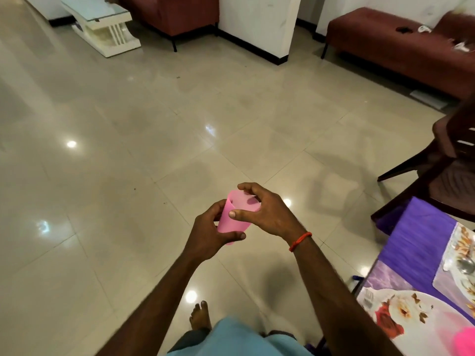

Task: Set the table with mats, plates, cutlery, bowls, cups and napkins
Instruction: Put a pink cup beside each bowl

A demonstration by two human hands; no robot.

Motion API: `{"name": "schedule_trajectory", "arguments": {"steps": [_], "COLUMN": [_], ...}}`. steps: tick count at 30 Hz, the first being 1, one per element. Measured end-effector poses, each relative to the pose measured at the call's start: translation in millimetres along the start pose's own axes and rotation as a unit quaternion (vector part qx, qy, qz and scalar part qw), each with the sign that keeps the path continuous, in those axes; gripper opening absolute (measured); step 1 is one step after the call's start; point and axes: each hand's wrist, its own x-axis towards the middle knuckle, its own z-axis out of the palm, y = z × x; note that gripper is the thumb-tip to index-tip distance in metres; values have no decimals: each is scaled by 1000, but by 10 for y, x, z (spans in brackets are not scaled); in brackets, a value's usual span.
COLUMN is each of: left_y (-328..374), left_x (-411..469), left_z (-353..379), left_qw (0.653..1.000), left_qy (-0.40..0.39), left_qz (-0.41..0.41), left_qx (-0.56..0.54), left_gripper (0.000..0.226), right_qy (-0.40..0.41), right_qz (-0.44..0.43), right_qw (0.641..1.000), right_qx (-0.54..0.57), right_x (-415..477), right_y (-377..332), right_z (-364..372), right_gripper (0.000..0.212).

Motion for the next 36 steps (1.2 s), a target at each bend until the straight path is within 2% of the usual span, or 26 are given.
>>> {"name": "schedule_trajectory", "arguments": {"steps": [3, 10, 19, 25, 30, 36], "left_y": [-33, -38, 188, 459, 734, 851], "left_x": [246, 720, 1571, 2299, 2876, 3307], "left_z": [-262, -519, -182, 134, 416, 739], "left_qw": [1000, 995, 983, 976, 976, 970], "left_qy": [-24, -91, -166, -204, -210, -235], "left_qz": [13, 37, 61, 70, 55, 62], "left_qx": [12, 27, 41, 38, 6, 15], "left_gripper": [84, 79, 81, 84, 83, 80], "right_qy": [7, 101, 188, 226, 290, 311], "right_qz": [14, 48, 94, 102, 95, 109], "right_qw": [1000, 994, 976, 966, 949, 940], "right_qx": [5, 19, 58, 71, 80, 85], "right_x": [186, 344, 667, 1124, 1473, 1658], "right_y": [-94, -140, 60, 275, 385, 592], "right_z": [109, 176, -276, -789, -1227, -1558], "right_gripper": [77, 78, 92, 93, 94, 87]}}
